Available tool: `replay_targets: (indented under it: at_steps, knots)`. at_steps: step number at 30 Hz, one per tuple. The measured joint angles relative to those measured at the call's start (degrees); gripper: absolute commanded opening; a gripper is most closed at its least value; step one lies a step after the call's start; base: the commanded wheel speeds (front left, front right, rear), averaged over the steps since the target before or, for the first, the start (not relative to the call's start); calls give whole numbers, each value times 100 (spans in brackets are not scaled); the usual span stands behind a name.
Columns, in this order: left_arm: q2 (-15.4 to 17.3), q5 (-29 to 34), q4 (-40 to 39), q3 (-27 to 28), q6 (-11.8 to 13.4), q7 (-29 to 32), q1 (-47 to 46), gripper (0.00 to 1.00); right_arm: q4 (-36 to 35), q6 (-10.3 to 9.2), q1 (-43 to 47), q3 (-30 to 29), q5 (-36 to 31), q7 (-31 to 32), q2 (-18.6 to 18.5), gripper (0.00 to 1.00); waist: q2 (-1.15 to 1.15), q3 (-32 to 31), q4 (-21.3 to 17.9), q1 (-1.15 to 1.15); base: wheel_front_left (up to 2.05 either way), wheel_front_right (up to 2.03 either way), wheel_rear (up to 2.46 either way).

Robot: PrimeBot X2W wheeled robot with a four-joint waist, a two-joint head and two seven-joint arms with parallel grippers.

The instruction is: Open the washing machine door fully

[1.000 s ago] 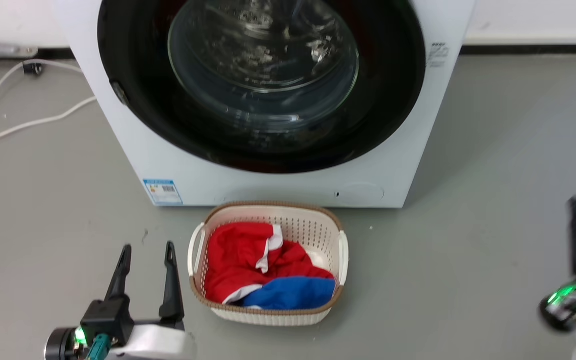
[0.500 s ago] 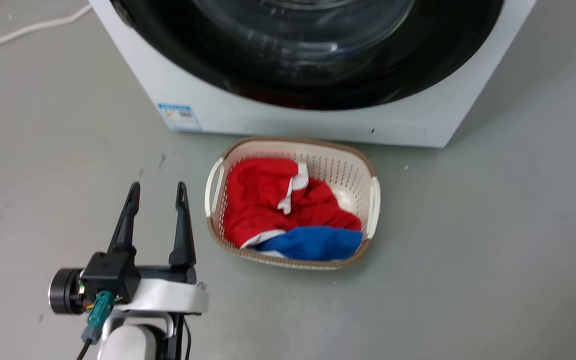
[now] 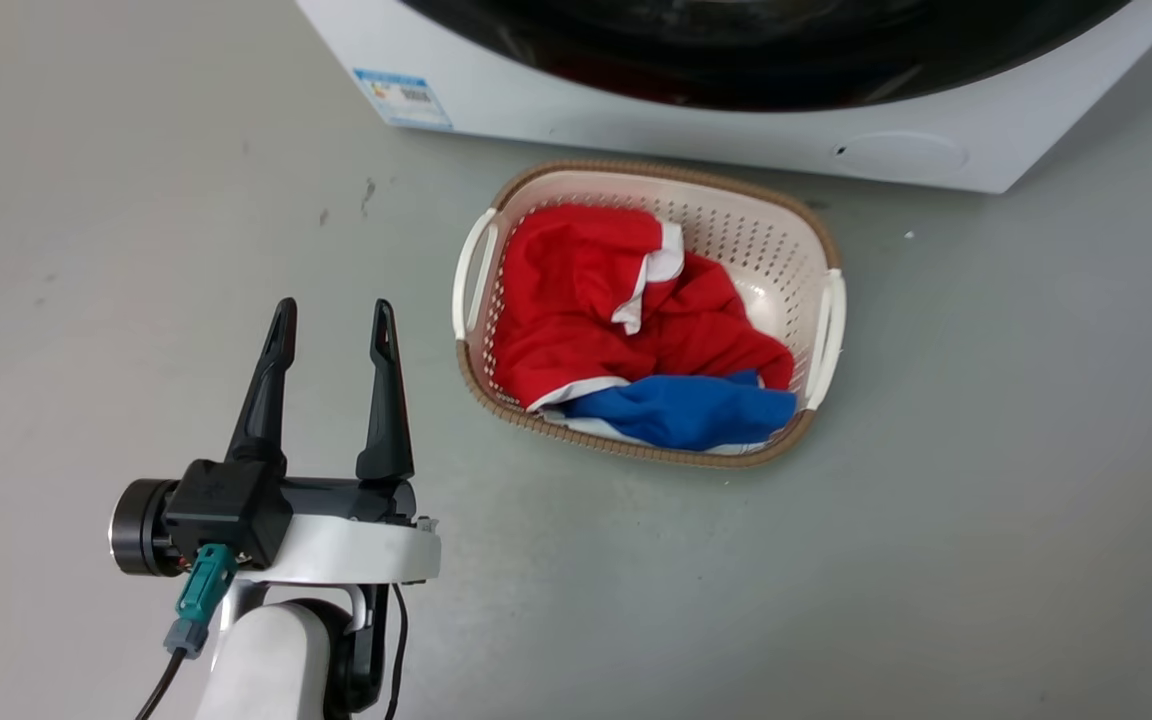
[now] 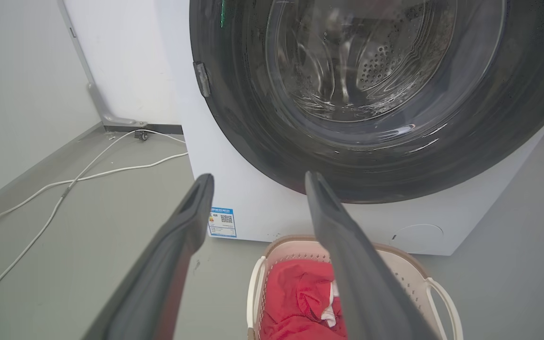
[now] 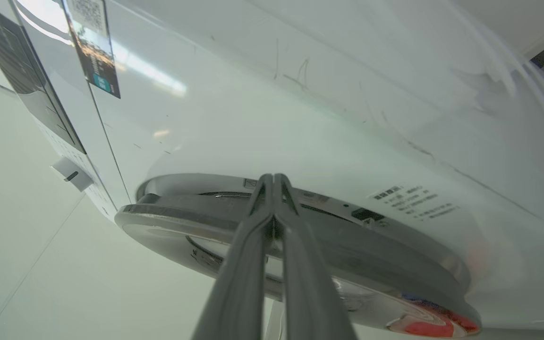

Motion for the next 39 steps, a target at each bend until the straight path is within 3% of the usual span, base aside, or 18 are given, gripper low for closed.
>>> replay_targets:
  at_steps: [9,19,30,39]
  knots:
    - [0,-138,-46,-159,93,0,-91,100,597,0,-999,647,-572,634,-35,0,0,368,254,0,0,0,0]
    - [-1,-185,-60,-156,158,0,-153,100,580,-8,-1171,862,-887,1009,88,0,0,484,321,-1,0,0,0]
    - [-1,-137,-49,-49,151,0,-147,100,-102,-8,-204,966,-926,1391,297,0,0,281,103,-1,0,0,0]
    - [-2,-32,-42,77,123,0,-69,100,-1120,-8,1014,993,-706,1583,443,0,0,44,-93,-1,0,0,0]
